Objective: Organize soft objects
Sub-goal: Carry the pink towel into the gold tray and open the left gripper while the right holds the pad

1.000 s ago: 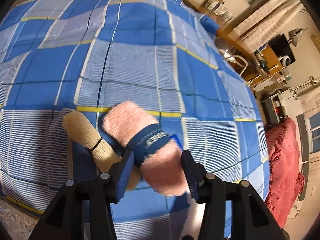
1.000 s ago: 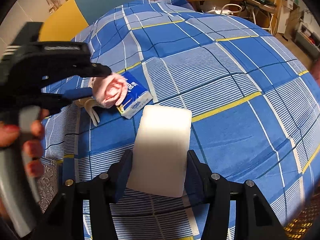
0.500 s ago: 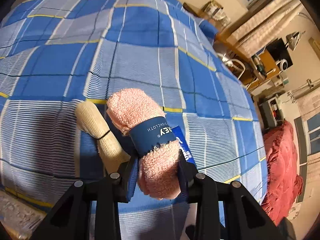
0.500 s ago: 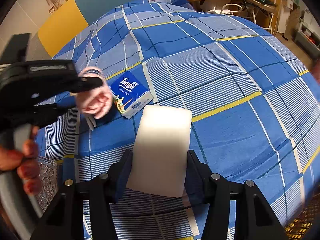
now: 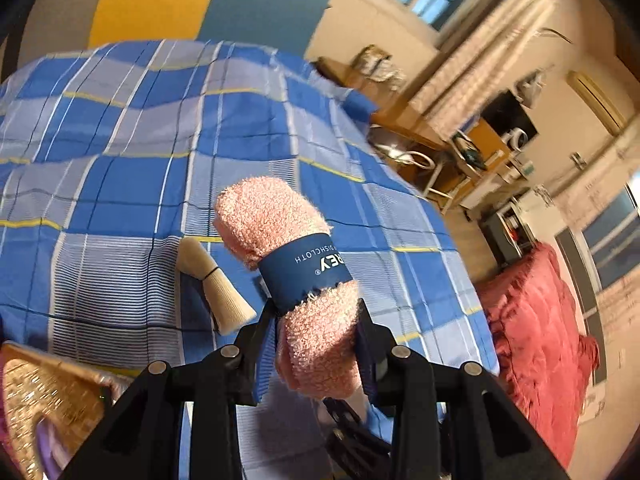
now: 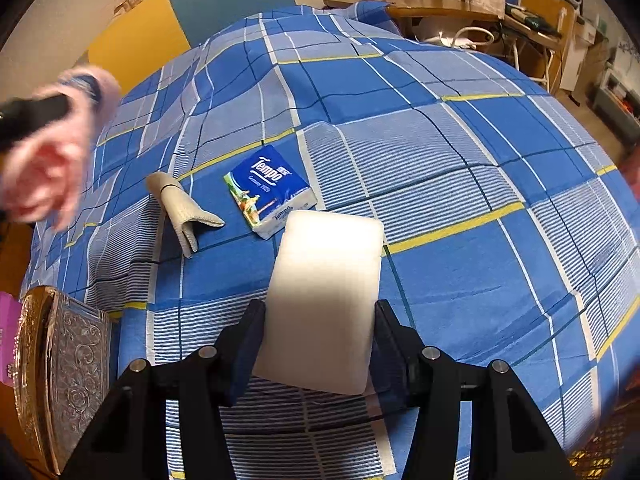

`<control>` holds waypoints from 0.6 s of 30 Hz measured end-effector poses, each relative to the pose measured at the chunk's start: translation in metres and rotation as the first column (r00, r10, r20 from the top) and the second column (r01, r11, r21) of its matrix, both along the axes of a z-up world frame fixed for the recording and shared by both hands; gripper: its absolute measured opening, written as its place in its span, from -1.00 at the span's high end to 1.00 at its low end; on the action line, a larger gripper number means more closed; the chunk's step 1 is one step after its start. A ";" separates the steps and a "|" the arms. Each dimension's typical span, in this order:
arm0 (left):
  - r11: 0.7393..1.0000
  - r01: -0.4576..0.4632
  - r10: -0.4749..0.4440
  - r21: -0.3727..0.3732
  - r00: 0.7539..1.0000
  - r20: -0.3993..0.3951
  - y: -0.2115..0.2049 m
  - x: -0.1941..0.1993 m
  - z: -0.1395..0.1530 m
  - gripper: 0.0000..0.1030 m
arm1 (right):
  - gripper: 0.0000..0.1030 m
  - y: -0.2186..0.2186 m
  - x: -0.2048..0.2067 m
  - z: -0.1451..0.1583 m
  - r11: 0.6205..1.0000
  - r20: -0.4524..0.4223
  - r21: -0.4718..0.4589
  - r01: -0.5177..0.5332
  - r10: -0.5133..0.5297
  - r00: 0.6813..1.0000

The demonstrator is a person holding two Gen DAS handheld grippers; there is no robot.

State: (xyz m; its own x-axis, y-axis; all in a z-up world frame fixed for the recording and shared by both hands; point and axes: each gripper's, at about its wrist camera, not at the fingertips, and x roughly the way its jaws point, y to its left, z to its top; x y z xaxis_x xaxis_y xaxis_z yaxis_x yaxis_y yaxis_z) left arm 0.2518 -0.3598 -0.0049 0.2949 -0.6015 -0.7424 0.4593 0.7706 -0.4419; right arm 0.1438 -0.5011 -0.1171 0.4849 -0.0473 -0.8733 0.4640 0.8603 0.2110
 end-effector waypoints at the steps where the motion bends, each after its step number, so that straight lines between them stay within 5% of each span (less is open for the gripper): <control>1: 1.000 0.017 -0.017 -0.005 1.000 0.024 0.004 -0.008 0.009 0.33 | -0.08 0.002 0.000 0.001 1.000 0.004 -0.010 -0.005 0.005 1.000; 11: 0.989 0.142 -0.133 -0.049 0.979 0.152 0.058 -0.062 0.069 0.33 | -0.08 0.006 -0.002 0.004 0.998 0.019 -0.052 -0.022 0.023 1.000; 18: 0.987 0.143 -0.127 -0.079 0.976 0.177 0.139 -0.072 0.091 0.33 | -0.08 0.008 -0.004 0.011 0.997 0.058 -0.077 -0.026 0.030 0.998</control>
State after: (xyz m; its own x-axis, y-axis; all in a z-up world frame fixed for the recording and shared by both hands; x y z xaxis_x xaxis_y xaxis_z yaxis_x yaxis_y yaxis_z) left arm 0.1798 -0.2211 0.0860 0.3243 -0.7070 -0.6285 0.6311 0.6566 -0.4130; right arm 0.1396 -0.4927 -0.1061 0.5375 -0.0978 -0.8376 0.4280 0.8874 0.1710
